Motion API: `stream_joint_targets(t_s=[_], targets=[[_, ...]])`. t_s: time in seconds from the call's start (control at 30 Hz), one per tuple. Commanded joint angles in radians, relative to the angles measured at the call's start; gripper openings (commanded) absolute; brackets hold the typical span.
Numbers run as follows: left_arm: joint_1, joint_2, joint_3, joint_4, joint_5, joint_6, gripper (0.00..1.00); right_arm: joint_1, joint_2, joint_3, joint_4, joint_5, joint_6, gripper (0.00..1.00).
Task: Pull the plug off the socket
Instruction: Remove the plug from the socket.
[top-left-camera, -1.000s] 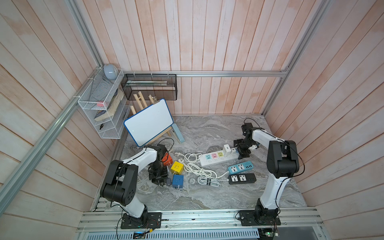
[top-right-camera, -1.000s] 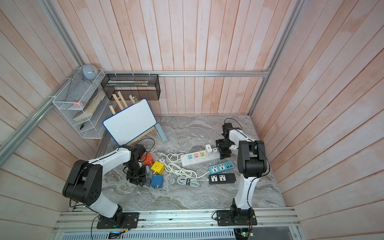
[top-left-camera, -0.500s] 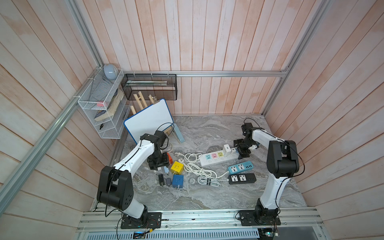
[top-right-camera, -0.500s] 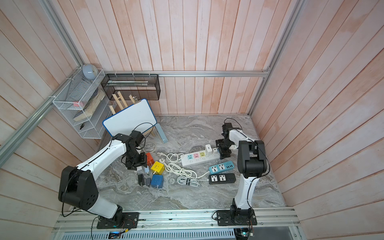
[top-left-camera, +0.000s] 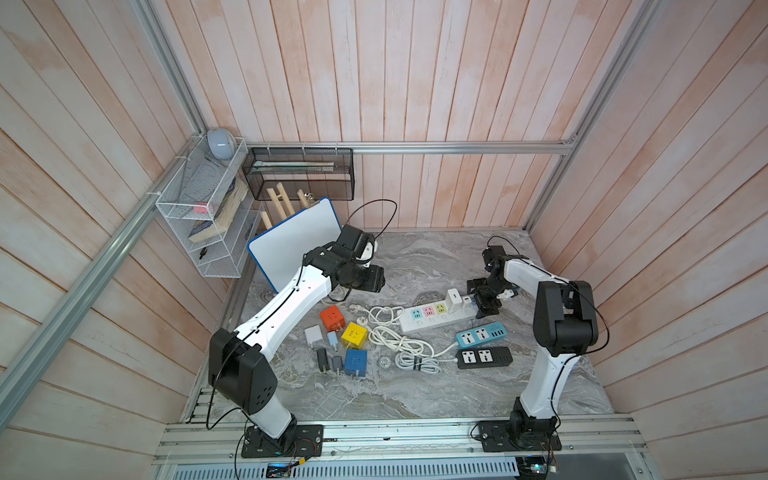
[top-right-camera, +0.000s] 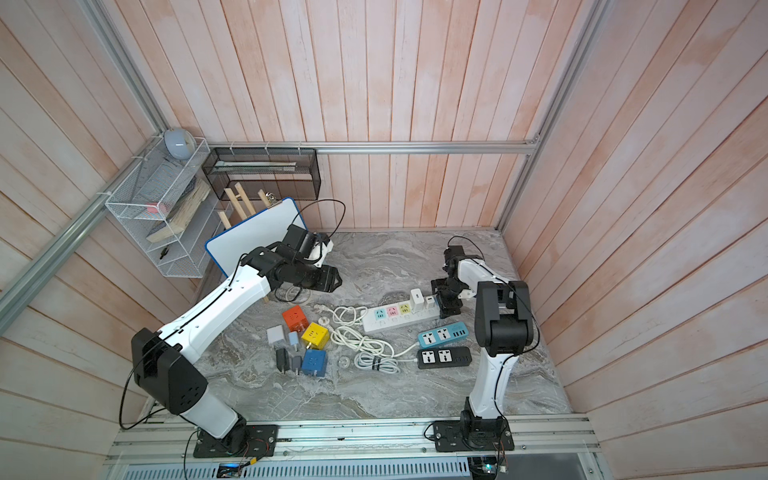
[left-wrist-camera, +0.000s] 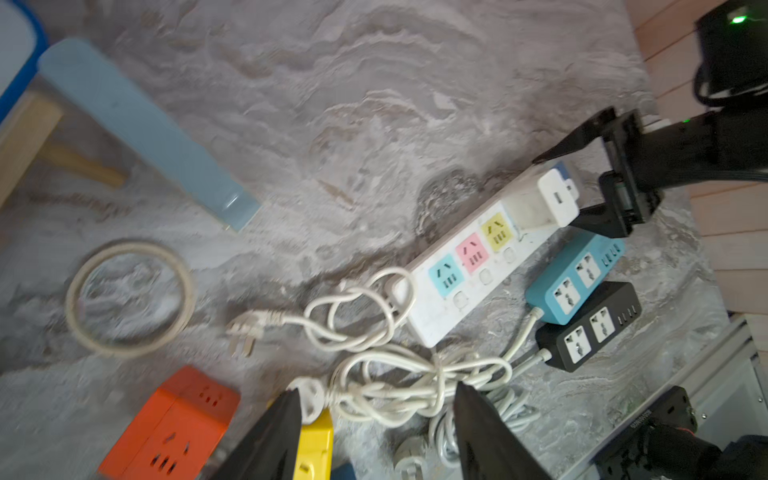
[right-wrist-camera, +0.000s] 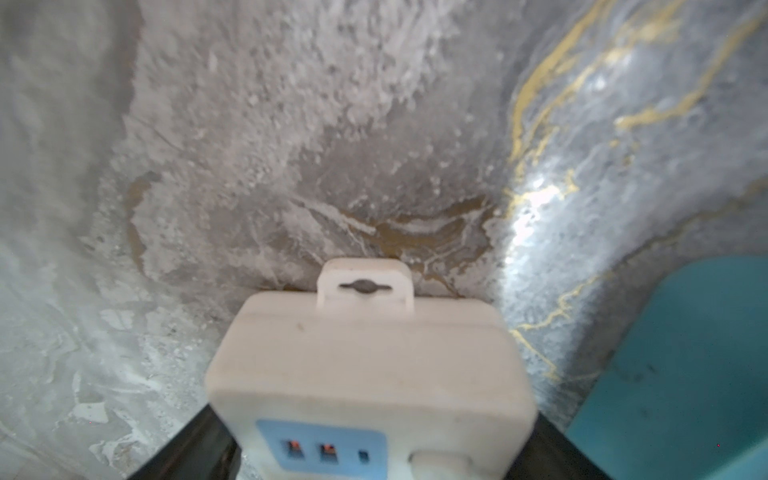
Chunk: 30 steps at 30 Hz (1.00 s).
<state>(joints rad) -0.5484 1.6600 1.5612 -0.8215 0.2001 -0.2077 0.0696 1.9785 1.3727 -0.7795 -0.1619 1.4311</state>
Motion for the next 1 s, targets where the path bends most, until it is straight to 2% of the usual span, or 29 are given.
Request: stream_joint_targets(t_s=[0.0,0.13,0.23,0.33,0.53,0.73,0.97], targets=[[-0.05,0.043,-0.043,0.265,0.112,0.168,0.65,0.022,0.095,-0.03,0.11,-0.011,0.01,0.0],[-0.097,0.114,-0.081,0.427,0.184,0.264,0.65,0.022,0.092,-0.034,0.11,-0.008,0.01,0.0],[-0.129,0.135,-0.17,0.607,0.241,0.347,0.65,0.021,0.092,-0.034,0.108,-0.01,0.01,0.0],[-0.162,0.177,-0.22,0.756,0.251,0.416,0.65,0.021,0.09,-0.036,0.107,-0.01,0.01,0.0],[-0.191,0.339,-0.145,0.864,0.236,0.447,0.67,0.027,0.085,-0.046,0.109,-0.014,0.011,0.0],[-0.206,0.428,-0.16,1.041,0.261,0.47,0.74,0.039,0.081,-0.037,0.09,-0.019,0.008,0.0],[-0.213,0.524,-0.075,1.055,0.311,0.489,0.76,0.064,0.078,-0.024,0.077,-0.035,0.026,0.0]])
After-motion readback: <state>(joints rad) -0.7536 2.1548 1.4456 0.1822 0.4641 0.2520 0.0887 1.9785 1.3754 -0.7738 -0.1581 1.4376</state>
